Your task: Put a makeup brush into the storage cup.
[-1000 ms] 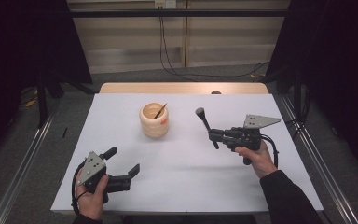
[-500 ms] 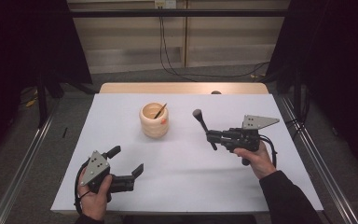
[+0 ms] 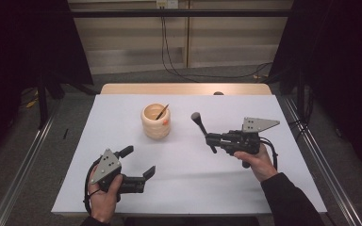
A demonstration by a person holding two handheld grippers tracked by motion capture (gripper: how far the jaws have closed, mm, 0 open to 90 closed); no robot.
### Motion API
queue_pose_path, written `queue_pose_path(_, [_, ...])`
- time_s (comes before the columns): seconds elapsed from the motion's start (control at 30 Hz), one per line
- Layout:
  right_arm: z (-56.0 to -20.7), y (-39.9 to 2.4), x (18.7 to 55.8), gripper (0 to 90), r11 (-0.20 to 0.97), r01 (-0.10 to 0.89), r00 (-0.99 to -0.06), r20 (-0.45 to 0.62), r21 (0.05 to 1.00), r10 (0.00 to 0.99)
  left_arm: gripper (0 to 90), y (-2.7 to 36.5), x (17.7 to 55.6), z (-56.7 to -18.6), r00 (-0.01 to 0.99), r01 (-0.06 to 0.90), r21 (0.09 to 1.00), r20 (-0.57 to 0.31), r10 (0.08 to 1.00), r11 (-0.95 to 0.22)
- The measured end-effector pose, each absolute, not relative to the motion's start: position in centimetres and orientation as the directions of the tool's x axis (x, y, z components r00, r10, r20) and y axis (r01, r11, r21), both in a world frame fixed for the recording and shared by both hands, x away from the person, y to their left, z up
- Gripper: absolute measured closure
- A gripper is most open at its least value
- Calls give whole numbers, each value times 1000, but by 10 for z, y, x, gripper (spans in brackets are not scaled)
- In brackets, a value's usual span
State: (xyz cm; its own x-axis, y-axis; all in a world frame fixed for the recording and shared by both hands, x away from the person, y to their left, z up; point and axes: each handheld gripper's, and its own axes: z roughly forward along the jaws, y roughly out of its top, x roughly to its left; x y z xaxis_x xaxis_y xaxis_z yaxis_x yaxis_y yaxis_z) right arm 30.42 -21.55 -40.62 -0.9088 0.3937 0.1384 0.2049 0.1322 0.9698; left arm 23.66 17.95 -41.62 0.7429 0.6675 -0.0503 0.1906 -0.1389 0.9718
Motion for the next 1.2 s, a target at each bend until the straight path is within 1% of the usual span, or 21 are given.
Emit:
queue_pose_path(0.27, [-407,-209,303,797,142,200,-918,135,970,373,14,161,241,-413,763,180,973,-43,645,-147])
queue_pose_path(0.37, [-406,-207,302,797,143,198,-919,133,970,370,7,156,243,-410,751,174,974,-37,659,-145])
queue_pose_path(0.5, [-406,-205,301,797,135,197,-923,138,971,359,7,151,247,-407,761,169,976,-42,647,-135])
queue_pose_path(0.8, [-405,-197,298,797,147,188,-930,128,971,344,17,135,253,-404,780,152,975,-18,625,-161])
queue_pose_path(0.83, [-405,-197,298,797,143,190,-931,132,971,341,18,133,253,-404,774,158,973,-18,632,-166])
queue_pose_path(0.9, [-405,-196,298,797,138,192,-931,136,972,340,19,129,255,-404,785,162,974,-30,619,-159])
queue_pose_path(0.97, [-405,-195,298,797,134,189,-932,135,973,337,20,124,257,-402,789,158,972,-20,614,-171])
queue_pose_path(1.07, [-406,-192,297,797,138,188,-934,133,972,330,22,117,260,-401,800,164,974,-40,598,-154])
queue_pose_path(1.2, [-406,-191,297,797,142,186,-935,130,972,330,26,111,263,-399,799,158,973,-25,601,-170])
